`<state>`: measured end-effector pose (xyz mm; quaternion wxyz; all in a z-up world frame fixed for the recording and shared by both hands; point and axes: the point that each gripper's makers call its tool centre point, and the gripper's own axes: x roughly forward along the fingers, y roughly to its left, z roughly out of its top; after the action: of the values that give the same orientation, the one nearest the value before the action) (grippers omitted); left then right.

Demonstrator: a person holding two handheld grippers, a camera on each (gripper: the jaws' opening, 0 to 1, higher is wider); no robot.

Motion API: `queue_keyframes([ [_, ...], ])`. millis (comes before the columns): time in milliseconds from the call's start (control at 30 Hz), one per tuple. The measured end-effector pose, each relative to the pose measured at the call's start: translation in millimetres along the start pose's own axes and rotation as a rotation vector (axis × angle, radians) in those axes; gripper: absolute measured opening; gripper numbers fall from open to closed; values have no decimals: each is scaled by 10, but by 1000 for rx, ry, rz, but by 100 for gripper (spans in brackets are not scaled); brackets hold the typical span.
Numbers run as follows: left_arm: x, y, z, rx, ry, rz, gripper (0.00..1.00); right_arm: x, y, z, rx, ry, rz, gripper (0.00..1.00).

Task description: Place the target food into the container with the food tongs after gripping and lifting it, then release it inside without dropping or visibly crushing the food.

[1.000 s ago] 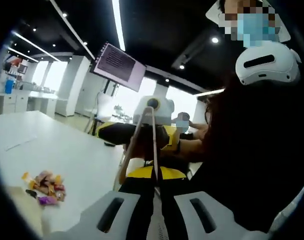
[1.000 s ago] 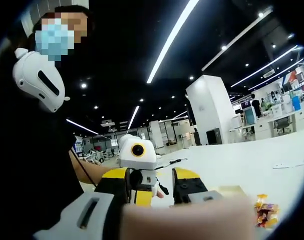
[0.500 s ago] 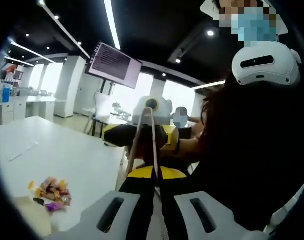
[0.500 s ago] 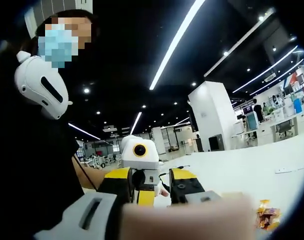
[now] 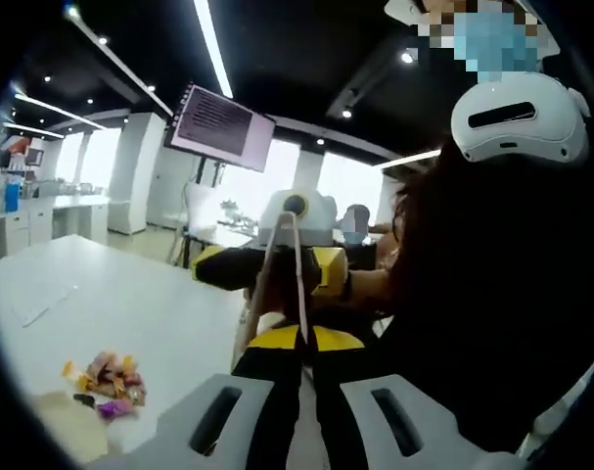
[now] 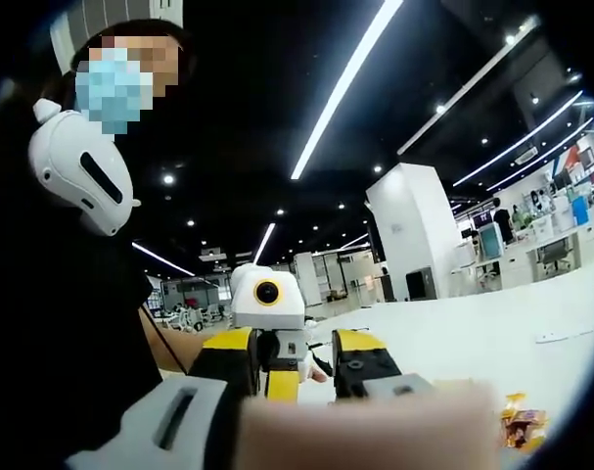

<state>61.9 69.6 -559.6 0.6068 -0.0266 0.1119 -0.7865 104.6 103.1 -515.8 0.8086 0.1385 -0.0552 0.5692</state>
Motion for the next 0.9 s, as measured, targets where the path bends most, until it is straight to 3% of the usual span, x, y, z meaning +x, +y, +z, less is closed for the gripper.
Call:
queue_keyframes([
  [233, 15, 1, -17, -6, 10, 1, 0, 6, 11, -8, 24, 33, -8, 25],
  [600, -15, -6, -1, 23, 19, 9, 0, 28, 113, 26, -37, -5, 32, 21],
  [900, -9, -10, 14, 15, 15, 9, 0, 58, 138, 29, -39, 31, 45, 20],
])
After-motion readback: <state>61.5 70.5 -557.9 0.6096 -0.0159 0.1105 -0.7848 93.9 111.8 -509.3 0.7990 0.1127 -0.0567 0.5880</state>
